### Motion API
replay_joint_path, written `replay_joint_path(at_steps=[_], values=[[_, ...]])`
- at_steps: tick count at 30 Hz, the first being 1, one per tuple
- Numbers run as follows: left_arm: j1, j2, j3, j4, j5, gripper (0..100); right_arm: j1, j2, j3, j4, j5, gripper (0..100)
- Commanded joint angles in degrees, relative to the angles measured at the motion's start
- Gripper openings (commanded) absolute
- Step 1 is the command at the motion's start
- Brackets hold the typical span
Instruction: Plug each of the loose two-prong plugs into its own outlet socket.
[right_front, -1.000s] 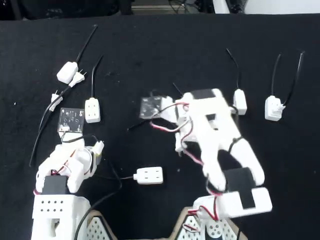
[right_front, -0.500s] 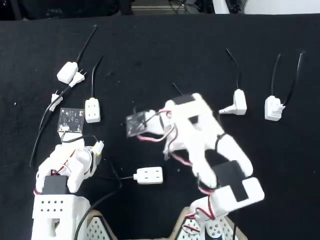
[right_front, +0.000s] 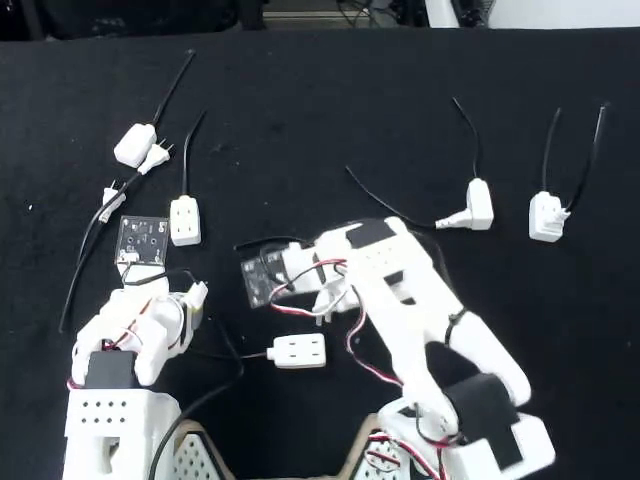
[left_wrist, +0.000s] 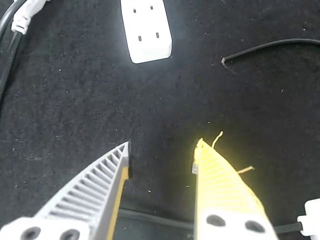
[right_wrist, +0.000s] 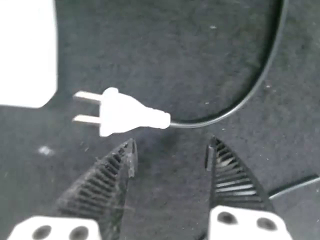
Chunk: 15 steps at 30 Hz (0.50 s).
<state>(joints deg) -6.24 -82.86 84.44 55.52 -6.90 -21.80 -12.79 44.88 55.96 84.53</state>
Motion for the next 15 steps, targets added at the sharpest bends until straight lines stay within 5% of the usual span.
replay_joint_path(at_steps=[1, 15], values=[[-0.3, -0.5, -3.5, -0.3, 0.4, 21, -1.5, -3.7, 1.0, 3.0, 9.7, 21.1], [-0.7, -0.5, -3.8, 0.1, 0.4, 21, -6.6, -3.3, 8.9, -5.8, 15.2, 21.1]])
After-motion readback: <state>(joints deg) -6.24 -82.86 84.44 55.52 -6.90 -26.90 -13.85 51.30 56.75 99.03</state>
